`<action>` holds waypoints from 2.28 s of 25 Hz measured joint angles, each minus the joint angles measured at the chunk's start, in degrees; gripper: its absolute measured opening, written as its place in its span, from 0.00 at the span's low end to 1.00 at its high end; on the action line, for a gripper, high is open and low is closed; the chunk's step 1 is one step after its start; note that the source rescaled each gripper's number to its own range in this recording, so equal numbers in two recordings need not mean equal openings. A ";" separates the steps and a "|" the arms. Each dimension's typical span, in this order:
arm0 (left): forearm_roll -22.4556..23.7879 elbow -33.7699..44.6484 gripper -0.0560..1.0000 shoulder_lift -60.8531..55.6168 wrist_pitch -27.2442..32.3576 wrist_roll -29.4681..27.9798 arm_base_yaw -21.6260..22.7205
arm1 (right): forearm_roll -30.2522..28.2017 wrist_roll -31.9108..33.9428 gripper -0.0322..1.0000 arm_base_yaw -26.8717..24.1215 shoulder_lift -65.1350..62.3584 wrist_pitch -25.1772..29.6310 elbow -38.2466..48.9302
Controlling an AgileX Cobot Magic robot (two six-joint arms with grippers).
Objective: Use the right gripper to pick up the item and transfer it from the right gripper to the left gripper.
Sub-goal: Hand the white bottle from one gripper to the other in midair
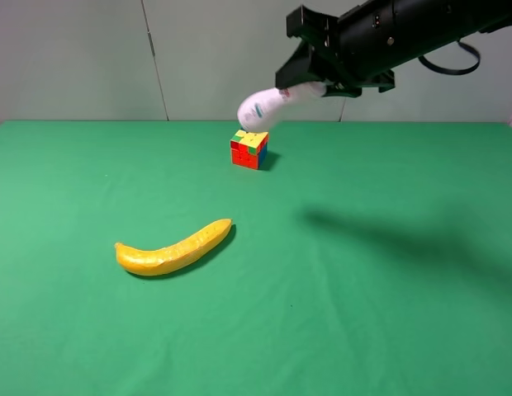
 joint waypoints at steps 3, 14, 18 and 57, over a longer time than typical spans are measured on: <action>0.00 0.00 0.79 0.00 0.00 0.00 0.00 | 11.53 -9.72 0.06 0.00 0.00 -1.58 2.24; 0.00 0.00 0.79 0.00 0.00 0.00 0.00 | 38.59 -33.97 0.06 0.00 1.33 -1.83 9.20; 0.00 0.00 0.79 0.00 0.00 0.00 0.00 | 38.72 -34.34 0.06 0.00 1.33 -1.59 9.20; 2.08 0.00 0.79 0.00 0.00 1.43 0.00 | 34.34 -30.44 0.06 0.00 1.33 2.42 9.20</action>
